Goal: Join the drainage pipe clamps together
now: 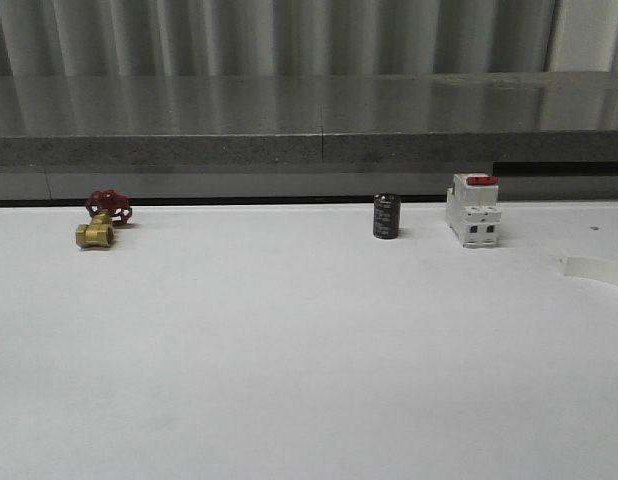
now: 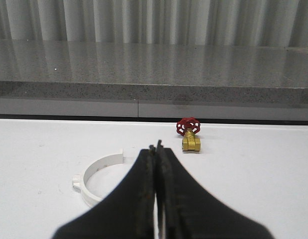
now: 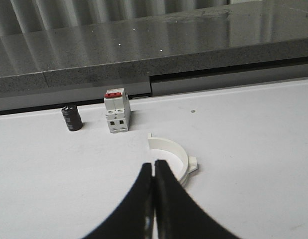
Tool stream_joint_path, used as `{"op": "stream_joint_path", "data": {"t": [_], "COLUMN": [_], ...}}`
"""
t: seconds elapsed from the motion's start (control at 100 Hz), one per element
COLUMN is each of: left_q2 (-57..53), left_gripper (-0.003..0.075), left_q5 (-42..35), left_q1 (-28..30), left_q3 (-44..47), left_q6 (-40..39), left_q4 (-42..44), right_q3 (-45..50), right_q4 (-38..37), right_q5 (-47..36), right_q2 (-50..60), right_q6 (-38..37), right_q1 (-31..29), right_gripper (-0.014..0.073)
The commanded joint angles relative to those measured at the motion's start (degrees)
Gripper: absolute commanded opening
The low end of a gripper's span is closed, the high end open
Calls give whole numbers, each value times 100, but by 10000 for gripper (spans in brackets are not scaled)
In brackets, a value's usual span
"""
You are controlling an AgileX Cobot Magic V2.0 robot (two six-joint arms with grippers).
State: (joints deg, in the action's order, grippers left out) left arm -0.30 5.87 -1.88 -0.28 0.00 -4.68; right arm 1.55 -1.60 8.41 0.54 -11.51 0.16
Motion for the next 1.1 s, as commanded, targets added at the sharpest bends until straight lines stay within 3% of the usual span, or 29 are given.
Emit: {"op": "stream_joint_path", "data": {"t": [0.0, 0.44, 0.7, 1.09], "left_q2": [-182, -182, 85, 2082], "left_gripper": [-20, -20, -20, -20], "left_q5": [-429, -352, 201, 2788], "left_q1": [17, 17, 17, 17], "left_q3": [192, 115, -758, -3171], "left_q6": [0, 0, 0, 0], "left_q4": [-27, -52, -65, -207], "right_q3": [-84, -84, -84, -84], "right_q4": [-78, -78, -78, -78], "right_q5": [-454, -454, -454, -454], "right_q2": [122, 122, 122, 122], "right_q6": [10, 10, 10, 10], "right_q1": [-42, -42, -42, -42], "right_gripper": [-68, -68, -68, -68]}}
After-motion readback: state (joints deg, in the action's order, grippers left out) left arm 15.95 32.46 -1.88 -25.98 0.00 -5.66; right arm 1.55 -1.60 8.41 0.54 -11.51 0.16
